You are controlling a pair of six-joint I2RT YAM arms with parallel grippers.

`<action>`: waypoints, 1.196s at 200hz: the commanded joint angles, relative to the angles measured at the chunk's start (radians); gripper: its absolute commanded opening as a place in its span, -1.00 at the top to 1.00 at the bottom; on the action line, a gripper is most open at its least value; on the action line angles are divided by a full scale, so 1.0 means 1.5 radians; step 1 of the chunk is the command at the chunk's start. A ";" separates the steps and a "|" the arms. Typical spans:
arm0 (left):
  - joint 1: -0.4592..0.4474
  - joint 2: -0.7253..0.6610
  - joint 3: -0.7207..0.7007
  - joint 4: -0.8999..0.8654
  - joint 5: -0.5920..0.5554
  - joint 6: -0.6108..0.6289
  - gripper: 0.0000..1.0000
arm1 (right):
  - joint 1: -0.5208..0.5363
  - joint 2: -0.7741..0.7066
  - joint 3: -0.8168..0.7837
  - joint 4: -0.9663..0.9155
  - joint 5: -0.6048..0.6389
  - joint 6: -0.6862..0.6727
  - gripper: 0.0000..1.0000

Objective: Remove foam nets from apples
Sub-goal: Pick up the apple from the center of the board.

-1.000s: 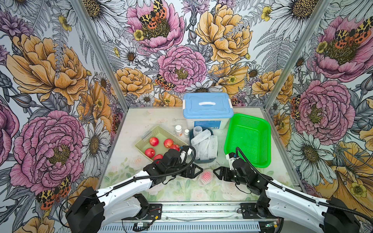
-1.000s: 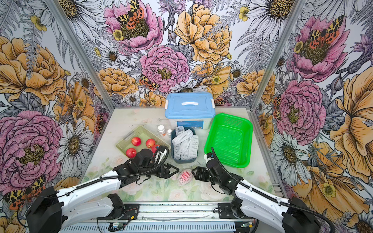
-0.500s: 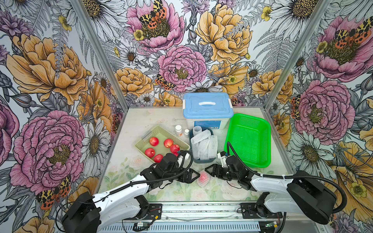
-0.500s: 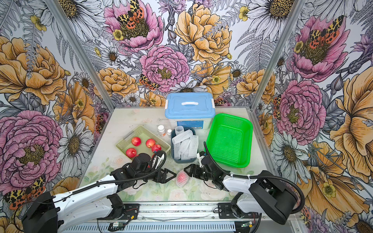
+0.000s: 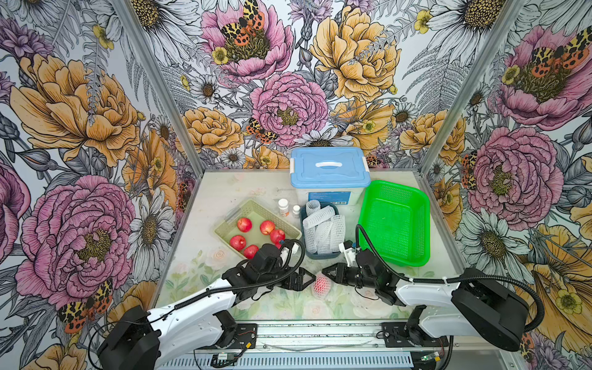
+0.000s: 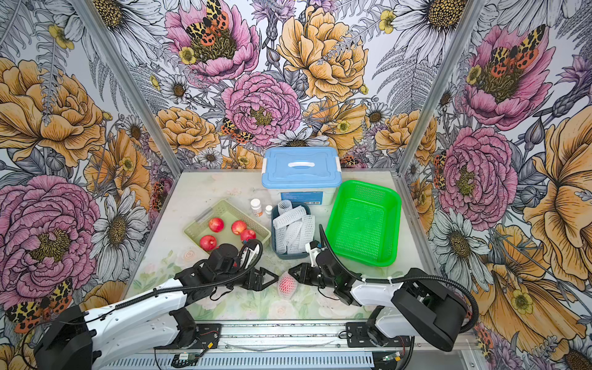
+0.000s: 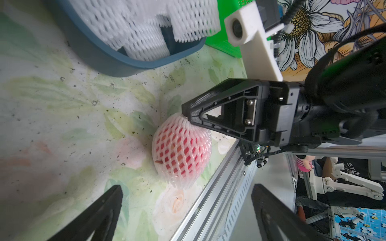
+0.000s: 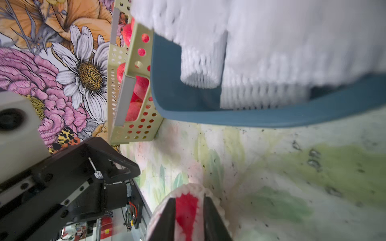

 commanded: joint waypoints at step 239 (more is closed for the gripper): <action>-0.116 0.023 0.116 0.151 -0.124 0.226 -0.90 | -0.041 -0.220 0.114 0.019 -0.088 0.085 1.00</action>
